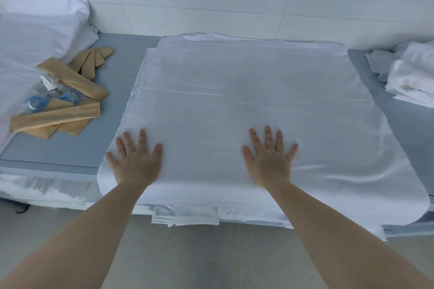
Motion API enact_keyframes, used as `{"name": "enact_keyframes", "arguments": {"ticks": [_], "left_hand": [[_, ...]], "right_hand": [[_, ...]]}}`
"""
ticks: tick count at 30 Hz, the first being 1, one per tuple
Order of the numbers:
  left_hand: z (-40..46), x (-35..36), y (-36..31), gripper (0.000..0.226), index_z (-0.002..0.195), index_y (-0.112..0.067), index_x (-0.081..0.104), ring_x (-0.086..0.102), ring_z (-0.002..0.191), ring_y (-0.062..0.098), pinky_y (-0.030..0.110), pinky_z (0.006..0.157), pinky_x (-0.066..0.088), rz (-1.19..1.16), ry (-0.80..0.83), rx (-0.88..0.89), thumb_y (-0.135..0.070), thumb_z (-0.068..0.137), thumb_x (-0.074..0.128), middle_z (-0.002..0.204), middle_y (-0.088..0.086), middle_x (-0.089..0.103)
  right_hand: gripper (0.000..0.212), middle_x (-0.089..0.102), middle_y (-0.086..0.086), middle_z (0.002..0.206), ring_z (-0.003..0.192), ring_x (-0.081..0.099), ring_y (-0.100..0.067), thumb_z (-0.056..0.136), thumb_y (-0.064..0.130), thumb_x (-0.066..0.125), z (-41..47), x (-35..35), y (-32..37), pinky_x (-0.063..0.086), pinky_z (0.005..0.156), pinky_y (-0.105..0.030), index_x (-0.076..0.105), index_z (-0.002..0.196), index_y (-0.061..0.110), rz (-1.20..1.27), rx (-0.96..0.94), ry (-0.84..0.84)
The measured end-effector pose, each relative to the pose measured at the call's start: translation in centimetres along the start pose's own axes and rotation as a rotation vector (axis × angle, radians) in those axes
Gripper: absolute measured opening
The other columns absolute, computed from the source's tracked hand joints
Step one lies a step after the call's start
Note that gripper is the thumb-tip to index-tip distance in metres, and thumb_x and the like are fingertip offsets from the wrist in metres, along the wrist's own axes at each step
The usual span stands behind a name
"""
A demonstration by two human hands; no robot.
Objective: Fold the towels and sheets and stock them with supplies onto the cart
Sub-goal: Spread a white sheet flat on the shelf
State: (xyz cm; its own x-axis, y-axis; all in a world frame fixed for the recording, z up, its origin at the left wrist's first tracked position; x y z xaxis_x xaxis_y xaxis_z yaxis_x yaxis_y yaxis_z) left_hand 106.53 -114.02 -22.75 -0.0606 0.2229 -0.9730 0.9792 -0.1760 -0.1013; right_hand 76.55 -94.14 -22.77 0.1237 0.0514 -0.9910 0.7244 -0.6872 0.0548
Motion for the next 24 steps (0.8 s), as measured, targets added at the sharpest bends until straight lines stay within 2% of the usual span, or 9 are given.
{"name": "enact_keyframes", "arguments": {"ticks": [3, 6, 8, 9, 11, 13, 16, 20, 24], "left_hand": [[-1.4, -0.3, -1.7, 0.067, 0.155, -0.018, 0.002, -0.011, 0.148, 0.03, 0.06, 0.115, -0.005, 0.002, -0.017, -0.029, -0.053, 0.098, 0.014, 0.161, 0.013, -0.008], [-6.1, 0.4, -11.1, 0.061, 0.154, -0.022, 0.01, -0.007, 0.148, 0.032, 0.057, 0.115, -0.003, -0.022, -0.096, 0.279, -0.046, 0.1, 0.024, 0.161, 0.013, -0.003], [-10.4, 2.7, -16.9, 0.061, 0.153, -0.032, 0.002, -0.012, 0.148, 0.029, 0.057, 0.115, -0.008, -0.021, -0.049, 0.468, -0.053, 0.097, 0.012, 0.162, 0.008, -0.008], [-11.7, 3.7, -18.4, 0.063, 0.152, -0.034, -0.005, -0.016, 0.147, 0.029, 0.059, 0.114, -0.011, 0.008, -0.012, 0.492, -0.057, 0.094, 0.005, 0.161, 0.006, -0.012], [-12.2, 4.9, -18.9, 0.069, 0.15, -0.037, -0.015, -0.02, 0.146, 0.031, 0.063, 0.109, -0.016, 0.07, 0.01, 0.449, -0.064, 0.087, -0.004, 0.16, 0.004, -0.017], [-11.7, 5.1, -18.3, 0.073, 0.149, -0.039, -0.015, -0.019, 0.146, 0.032, 0.066, 0.107, -0.015, 0.084, -0.019, 0.416, -0.069, 0.083, -0.006, 0.161, 0.005, -0.015], [-11.3, 5.1, -18.2, 0.076, 0.149, -0.04, -0.016, -0.018, 0.146, 0.033, 0.068, 0.107, -0.012, 0.084, -0.028, 0.409, -0.071, 0.08, -0.008, 0.161, 0.006, -0.014], [-11.4, 5.0, -18.4, 0.074, 0.148, -0.039, -0.019, -0.017, 0.146, 0.033, 0.07, 0.106, -0.008, 0.1, -0.008, 0.412, -0.07, 0.081, -0.009, 0.161, 0.007, -0.015], [-11.4, 4.9, -18.4, 0.072, 0.148, -0.038, -0.02, -0.017, 0.146, 0.034, 0.071, 0.106, -0.007, 0.116, -0.009, 0.407, -0.068, 0.084, -0.006, 0.161, 0.008, -0.015]], "right_hand": [[0.062, -0.015, 0.006, 0.16, 0.147, -0.017, -0.026, 0.087, 0.066, -0.006, -0.1, 0.0, -0.2, -0.01, 0.108, -0.066, -0.015, 0.146, 0.048, 0.0, 0.005, 0.011], [0.061, -0.016, 0.005, 0.16, 0.147, -0.017, -0.026, 0.088, 0.065, -0.004, 0.0, 0.0, -0.4, -0.011, 0.108, -0.066, -0.014, 0.146, 0.048, 0.01, 0.019, 0.021], [0.061, -0.018, 0.006, 0.16, 0.146, -0.019, -0.025, 0.089, 0.065, -0.003, 0.1, -0.1, -0.5, -0.013, 0.108, -0.065, -0.013, 0.147, 0.047, 0.022, 0.005, 0.033], [0.061, -0.018, 0.006, 0.16, 0.146, -0.019, -0.024, 0.089, 0.065, -0.003, -0.1, -0.2, -0.6, -0.014, 0.109, -0.063, -0.013, 0.147, 0.047, 0.023, -0.016, 0.043], [0.064, -0.018, 0.008, 0.159, 0.146, -0.019, -0.02, 0.086, 0.067, -0.006, -0.4, -0.2, -2.0, -0.014, 0.113, -0.057, -0.013, 0.146, 0.047, 0.011, -0.055, 0.046], [0.065, -0.019, 0.011, 0.158, 0.146, -0.018, -0.018, 0.084, 0.07, -0.006, -0.9, -0.2, -6.1, -0.015, 0.114, -0.052, -0.013, 0.146, 0.049, -0.006, -0.009, 0.048], [0.063, -0.017, 0.01, 0.159, 0.147, -0.014, -0.018, 0.088, 0.07, 0.0, -2.6, -0.7, -16.8, -0.012, 0.116, -0.049, -0.012, 0.147, 0.049, 0.014, 0.225, 0.037], [0.065, -0.008, 0.0, 0.162, 0.148, -0.008, -0.019, 0.093, 0.063, 0.007, -7.7, -1.2, -28.7, -0.003, 0.119, -0.047, -0.006, 0.151, 0.038, 0.084, 0.479, 0.041], [0.062, -0.006, -0.005, 0.162, 0.148, -0.007, -0.022, 0.098, 0.054, 0.012, -8.6, -1.5, -29.6, -0.001, 0.116, -0.057, -0.001, 0.153, 0.028, 0.058, 0.555, 0.062]]}}
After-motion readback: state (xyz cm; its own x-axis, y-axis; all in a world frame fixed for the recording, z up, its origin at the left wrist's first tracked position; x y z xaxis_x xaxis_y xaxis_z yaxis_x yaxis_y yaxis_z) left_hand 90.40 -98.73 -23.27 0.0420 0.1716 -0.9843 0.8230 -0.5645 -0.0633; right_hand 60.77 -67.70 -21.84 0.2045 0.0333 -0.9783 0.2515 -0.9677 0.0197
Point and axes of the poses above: each hand's wrist, its own z-axis towards the middle knuckle, its own x-axis out of the palm, y = z × x, the point moved 9 cm from there along z, towards the middle knuckle
